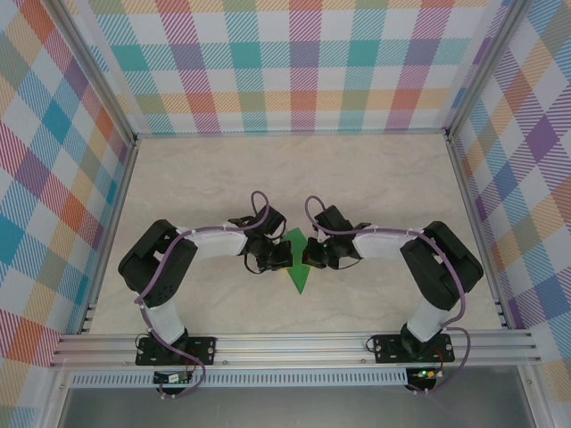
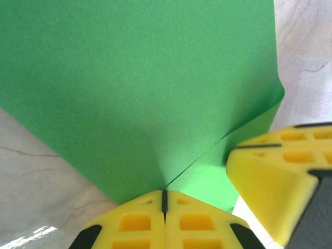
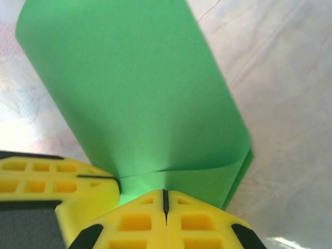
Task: Fold a paper plane with a square sheet of paper (pick it up from the middle)
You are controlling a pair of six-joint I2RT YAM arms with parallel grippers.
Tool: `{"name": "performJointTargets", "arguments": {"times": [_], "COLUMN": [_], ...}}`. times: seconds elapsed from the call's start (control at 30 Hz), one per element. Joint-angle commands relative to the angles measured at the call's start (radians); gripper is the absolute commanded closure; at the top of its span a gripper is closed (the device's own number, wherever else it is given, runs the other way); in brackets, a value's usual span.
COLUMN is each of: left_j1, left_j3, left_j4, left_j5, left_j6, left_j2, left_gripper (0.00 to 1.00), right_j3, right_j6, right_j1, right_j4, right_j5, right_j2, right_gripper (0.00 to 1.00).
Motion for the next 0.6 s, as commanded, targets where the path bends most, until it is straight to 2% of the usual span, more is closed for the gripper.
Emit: {"name": "performJointTargets", "arguments": {"times": [0.0,0.37,0.57], "left_j1": [-0.008,-0.008,-0.008], "left_j3": [-0.026,-0.037,-0.038], "left_j4": [-0.126,-0.123,-0.119], "left_j5": [-0.093,-0.097,-0.097], "left_j6": [0.014,0.013,0.015], "left_j2": [0.059,0.06,0.062], "left_gripper": [1.0,1.0,1.0], "right_j3": [-0.011,0.026,0.04], "right_j6": [-0.014,-0.027,-0.039], "right_j1": [-0.028,-0.098,-0.113], "right_j4": [0.038,0.03,0.03], "right_j5": [-0.014,-0.025,-0.026], "right_j2": [0.035,0.012,0.076], "right_gripper": [1.0,1.0,1.0]}}
